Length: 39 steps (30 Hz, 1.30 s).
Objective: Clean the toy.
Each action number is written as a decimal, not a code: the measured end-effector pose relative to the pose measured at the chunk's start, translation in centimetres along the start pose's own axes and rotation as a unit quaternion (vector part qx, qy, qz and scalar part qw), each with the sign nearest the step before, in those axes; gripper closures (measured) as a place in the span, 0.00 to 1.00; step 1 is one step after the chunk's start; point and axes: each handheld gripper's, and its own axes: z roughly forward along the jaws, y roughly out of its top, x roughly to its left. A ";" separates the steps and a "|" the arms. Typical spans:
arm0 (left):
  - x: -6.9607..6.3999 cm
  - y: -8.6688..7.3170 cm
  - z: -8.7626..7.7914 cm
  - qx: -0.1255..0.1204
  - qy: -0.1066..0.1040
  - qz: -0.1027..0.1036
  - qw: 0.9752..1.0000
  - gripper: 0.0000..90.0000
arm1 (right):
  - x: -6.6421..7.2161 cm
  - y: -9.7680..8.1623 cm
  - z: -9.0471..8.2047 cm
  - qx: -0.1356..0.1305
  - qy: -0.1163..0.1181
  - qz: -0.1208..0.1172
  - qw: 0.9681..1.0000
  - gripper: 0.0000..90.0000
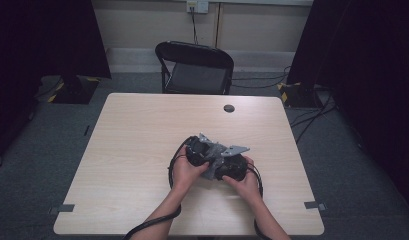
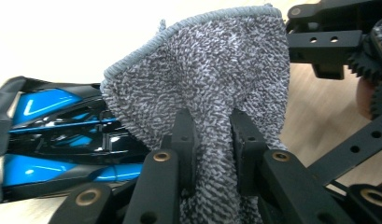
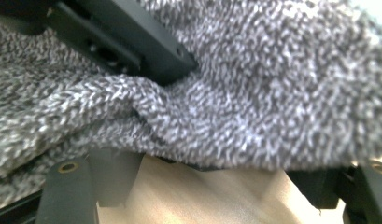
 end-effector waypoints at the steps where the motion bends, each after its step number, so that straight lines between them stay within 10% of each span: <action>1: 0.1 0.0 0.0 -0.002 0.004 0.001 1.000 0.83 | 0.0 0.0 0.0 0.000 0.000 0.000 1.000 0.29; 39: 5.5 0.4 -1.6 0.015 0.048 -0.032 0.998 0.83 | 0.0 0.0 0.0 0.000 -0.002 0.002 1.000 0.29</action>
